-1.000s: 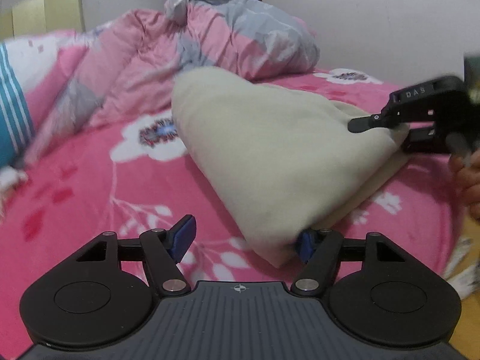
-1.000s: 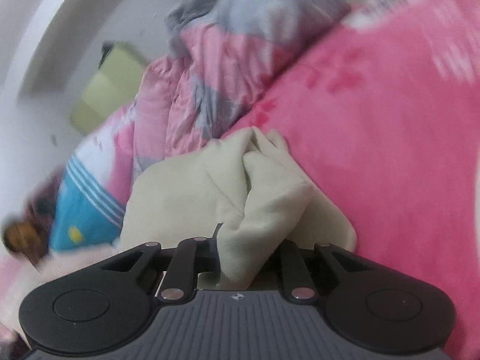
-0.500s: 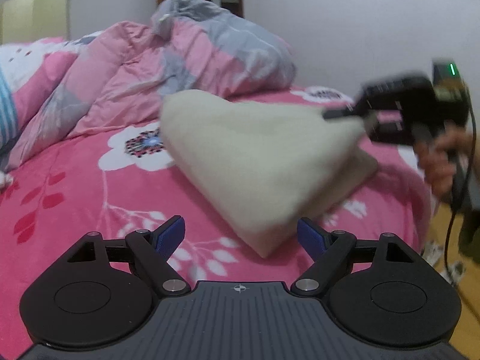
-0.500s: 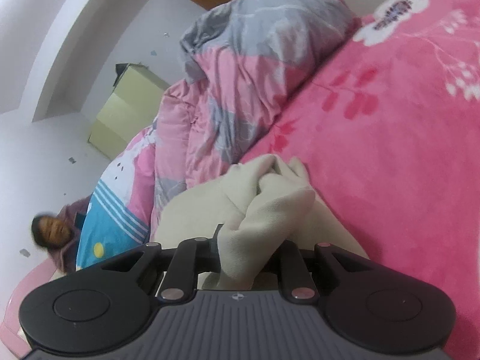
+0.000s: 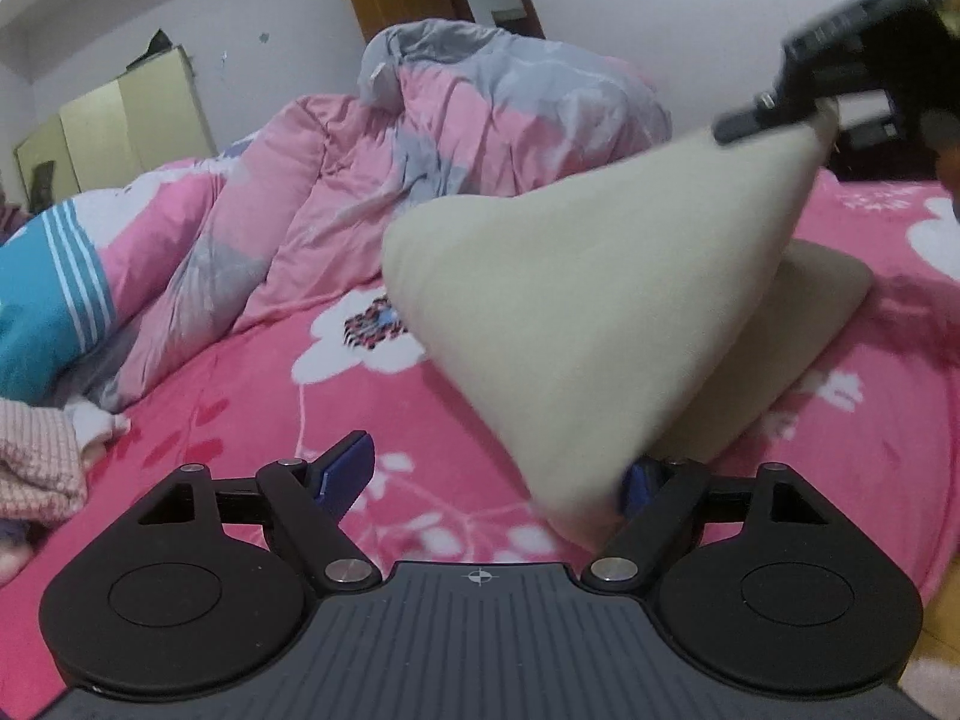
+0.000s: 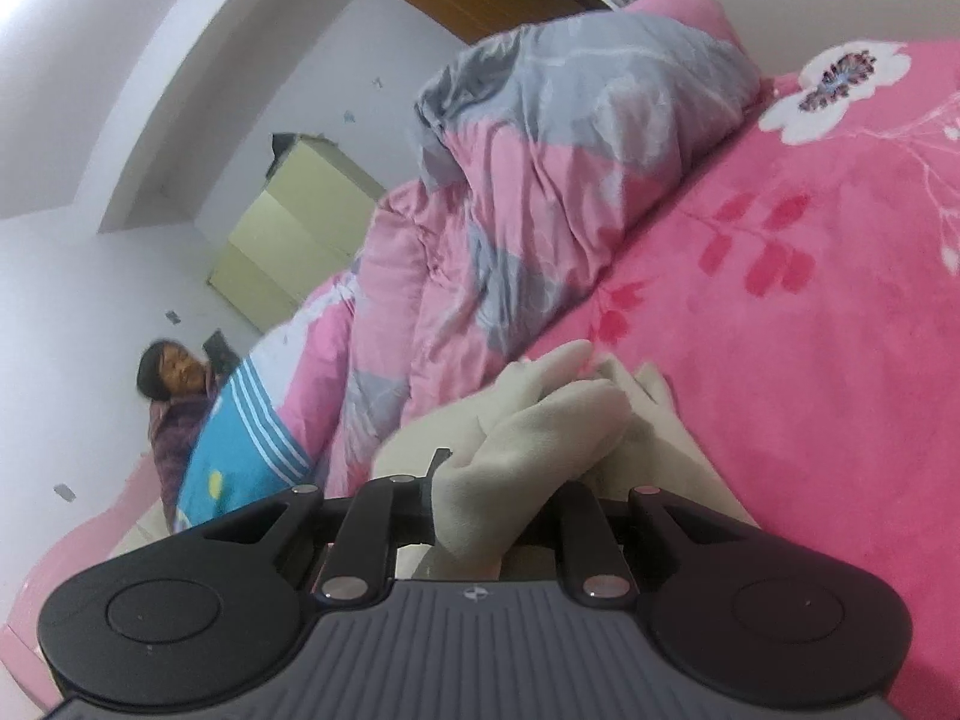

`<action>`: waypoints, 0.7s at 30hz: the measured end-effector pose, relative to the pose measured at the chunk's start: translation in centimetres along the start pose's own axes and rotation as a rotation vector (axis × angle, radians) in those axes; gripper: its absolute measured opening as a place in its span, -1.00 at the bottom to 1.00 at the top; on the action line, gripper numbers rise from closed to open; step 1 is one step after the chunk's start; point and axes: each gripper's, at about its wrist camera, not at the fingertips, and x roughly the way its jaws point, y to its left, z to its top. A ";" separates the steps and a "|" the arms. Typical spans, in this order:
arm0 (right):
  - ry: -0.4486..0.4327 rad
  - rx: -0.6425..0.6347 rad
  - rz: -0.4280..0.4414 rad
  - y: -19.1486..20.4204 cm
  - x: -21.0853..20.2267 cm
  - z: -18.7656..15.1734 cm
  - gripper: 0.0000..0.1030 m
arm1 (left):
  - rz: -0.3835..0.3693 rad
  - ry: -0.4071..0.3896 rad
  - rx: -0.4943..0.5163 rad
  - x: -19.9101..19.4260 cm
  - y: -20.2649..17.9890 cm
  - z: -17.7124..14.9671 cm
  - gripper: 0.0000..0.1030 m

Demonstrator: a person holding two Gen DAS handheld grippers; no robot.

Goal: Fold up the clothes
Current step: 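Open both grippers and release the folded sweatshirt on the bed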

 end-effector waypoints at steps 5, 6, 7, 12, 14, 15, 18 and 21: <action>0.024 0.117 -0.043 -4.6 0.1 -2.8 -0.73 | -0.055 0.044 -0.062 1.0 1.0 0.1 0.71; 0.019 0.127 -0.038 -4.8 0.0 -3.0 -0.73 | -0.079 0.056 -0.076 1.0 1.4 0.2 0.71; 0.015 0.119 -0.039 -4.7 -0.1 -3.1 -0.73 | -0.110 0.070 -0.097 0.8 1.9 0.2 0.70; 0.038 0.094 -0.036 -4.3 -0.4 -2.8 -0.55 | -0.245 0.115 -0.199 -1.5 5.0 -0.1 0.71; 0.040 0.113 -0.033 -4.6 -1.3 -2.9 -0.33 | -0.278 0.109 -0.227 -2.8 5.9 -0.3 0.72; 0.033 0.109 -0.042 -4.6 -2.1 -3.0 -0.29 | -0.289 0.094 -0.250 -3.5 6.5 -0.3 0.72; -0.004 0.079 -0.081 -4.6 -5.2 -2.9 -0.23 | -0.329 0.043 -0.349 -4.4 8.1 0.5 0.73; -0.083 0.018 -0.107 -3.3 -7.9 -2.1 -0.26 | -0.345 -0.003 -0.421 -3.9 8.7 1.8 0.76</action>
